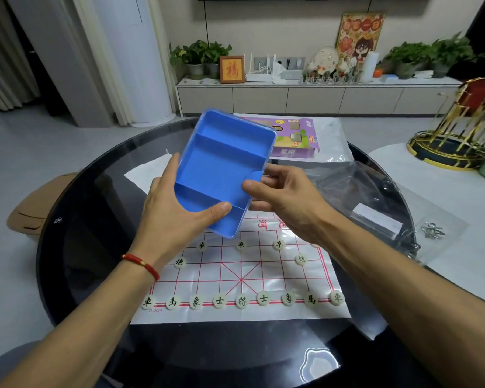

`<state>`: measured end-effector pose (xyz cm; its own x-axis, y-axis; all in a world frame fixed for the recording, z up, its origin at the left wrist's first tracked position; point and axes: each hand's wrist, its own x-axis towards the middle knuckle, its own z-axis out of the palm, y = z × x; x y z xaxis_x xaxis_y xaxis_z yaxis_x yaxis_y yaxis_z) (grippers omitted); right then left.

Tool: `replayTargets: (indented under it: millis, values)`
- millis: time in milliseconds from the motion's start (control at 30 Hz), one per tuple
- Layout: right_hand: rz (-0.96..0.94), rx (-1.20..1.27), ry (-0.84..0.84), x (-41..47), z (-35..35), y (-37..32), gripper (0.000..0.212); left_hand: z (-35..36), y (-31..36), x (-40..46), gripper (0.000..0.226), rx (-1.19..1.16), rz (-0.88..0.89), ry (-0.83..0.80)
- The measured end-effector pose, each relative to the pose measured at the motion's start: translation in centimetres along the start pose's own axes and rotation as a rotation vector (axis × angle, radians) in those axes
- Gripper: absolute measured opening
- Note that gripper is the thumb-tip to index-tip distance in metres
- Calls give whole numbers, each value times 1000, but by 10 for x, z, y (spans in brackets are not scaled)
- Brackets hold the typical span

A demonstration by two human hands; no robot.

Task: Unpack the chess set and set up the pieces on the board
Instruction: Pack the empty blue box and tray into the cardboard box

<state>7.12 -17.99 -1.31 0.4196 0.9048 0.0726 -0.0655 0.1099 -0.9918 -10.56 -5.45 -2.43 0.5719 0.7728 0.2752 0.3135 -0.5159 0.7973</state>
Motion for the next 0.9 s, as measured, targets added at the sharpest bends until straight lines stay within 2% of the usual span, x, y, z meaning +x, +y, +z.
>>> replayTargets:
  millis: [133,233,367,533,633,700,800,900]
  values:
    - [20,-57,74,-5,-14,-2,30,14,12,-7,93,15,-10,-19]
    - [82,-31,126,-12,-34,-3,26,29,27,-3,66,-124,-30,-128]
    - [88,-63,373,-24,-76,-8,27,62,61,10,47,-188,-153,-231]
    - [122,-16,664,-50,-136,-30,21,107,105,22,24,-309,-196,-405]
    - [158,-78,796,-62,-178,-45,17,134,108,24,19,-16,15,-392]
    - [197,-222,817,-64,-205,-51,17,153,109,12,21,184,207,-410]
    - [254,-432,752,-57,-233,-61,26,183,116,-18,30,329,400,-533]
    - [327,-579,651,-49,-244,-59,23,205,121,-43,40,403,453,-575]
